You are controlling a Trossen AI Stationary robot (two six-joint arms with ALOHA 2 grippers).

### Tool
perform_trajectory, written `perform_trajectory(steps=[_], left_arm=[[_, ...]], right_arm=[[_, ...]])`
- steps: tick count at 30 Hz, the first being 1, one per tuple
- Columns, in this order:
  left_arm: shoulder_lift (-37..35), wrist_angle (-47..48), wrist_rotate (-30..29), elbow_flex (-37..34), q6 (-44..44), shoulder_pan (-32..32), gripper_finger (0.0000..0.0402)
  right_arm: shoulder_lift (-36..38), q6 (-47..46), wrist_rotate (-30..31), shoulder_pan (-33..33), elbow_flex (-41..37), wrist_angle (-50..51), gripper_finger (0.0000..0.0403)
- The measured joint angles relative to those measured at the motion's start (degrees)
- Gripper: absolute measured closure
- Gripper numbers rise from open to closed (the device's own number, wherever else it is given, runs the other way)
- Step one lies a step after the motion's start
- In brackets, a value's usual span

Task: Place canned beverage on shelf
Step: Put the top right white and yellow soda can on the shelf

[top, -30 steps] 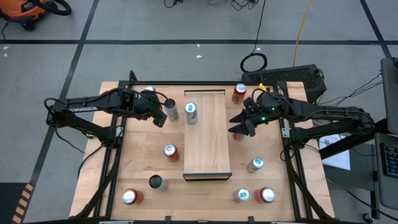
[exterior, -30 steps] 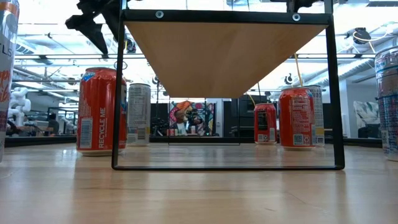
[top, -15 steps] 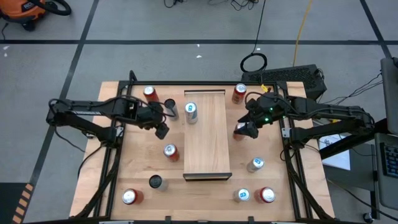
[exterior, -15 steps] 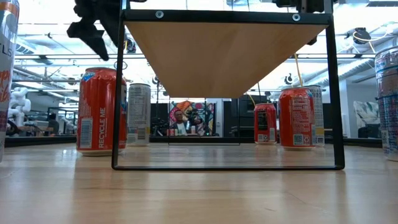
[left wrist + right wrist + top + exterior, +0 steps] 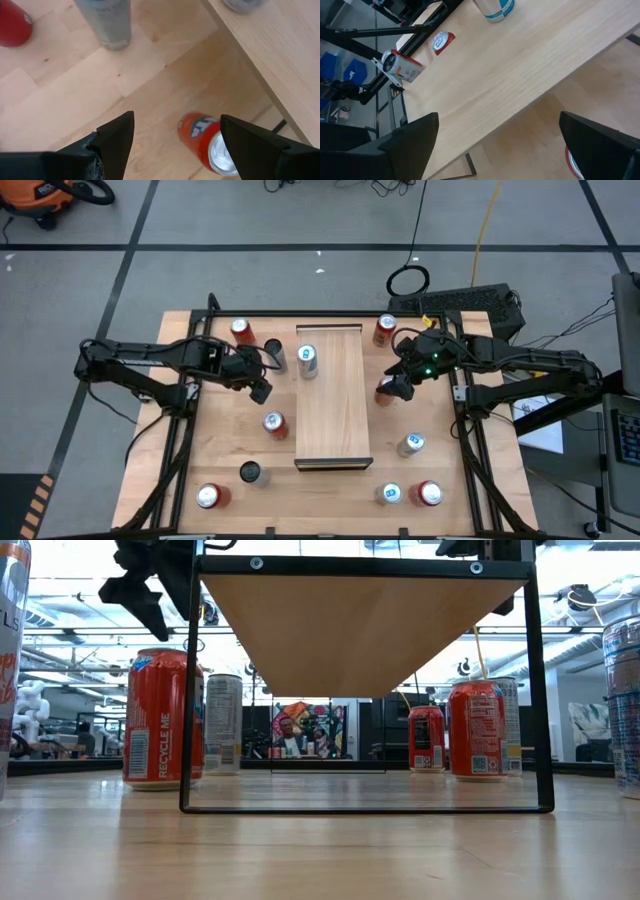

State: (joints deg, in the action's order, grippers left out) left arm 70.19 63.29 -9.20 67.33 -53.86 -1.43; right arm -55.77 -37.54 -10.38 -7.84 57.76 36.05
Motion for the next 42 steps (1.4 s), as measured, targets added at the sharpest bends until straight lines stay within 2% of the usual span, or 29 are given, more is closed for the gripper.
perform_trajectory(steps=[7,20,26,32,42], left_arm=[[0.00,-0.39,0.24,0.00,-1.39,-2.53,0.0104],[0.02,-6.30,0.28,0.00,-2.89,-5.16,0.0104],[0.02,-7.53,0.39,0.00,-4.35,-7.34,0.0104],[0.02,-7.50,0.05,0.00,-2.96,-8.77,0.0104],[0.02,-7.39,-0.21,0.00,-1.29,-8.85,0.0104]], right_arm=[[0.00,-5.04,-3.14,0.05,0.00,0.88,0.0012],[0.00,-3.89,-1.41,0.17,0.00,1.11,0.0012],[0.00,-3.70,-1.74,0.34,0.01,4.72,0.0012],[0.00,-3.82,-1.89,2.02,0.00,8.99,0.0012],[0.55,-6.49,-2.15,6.45,0.65,10.30,0.0012]])
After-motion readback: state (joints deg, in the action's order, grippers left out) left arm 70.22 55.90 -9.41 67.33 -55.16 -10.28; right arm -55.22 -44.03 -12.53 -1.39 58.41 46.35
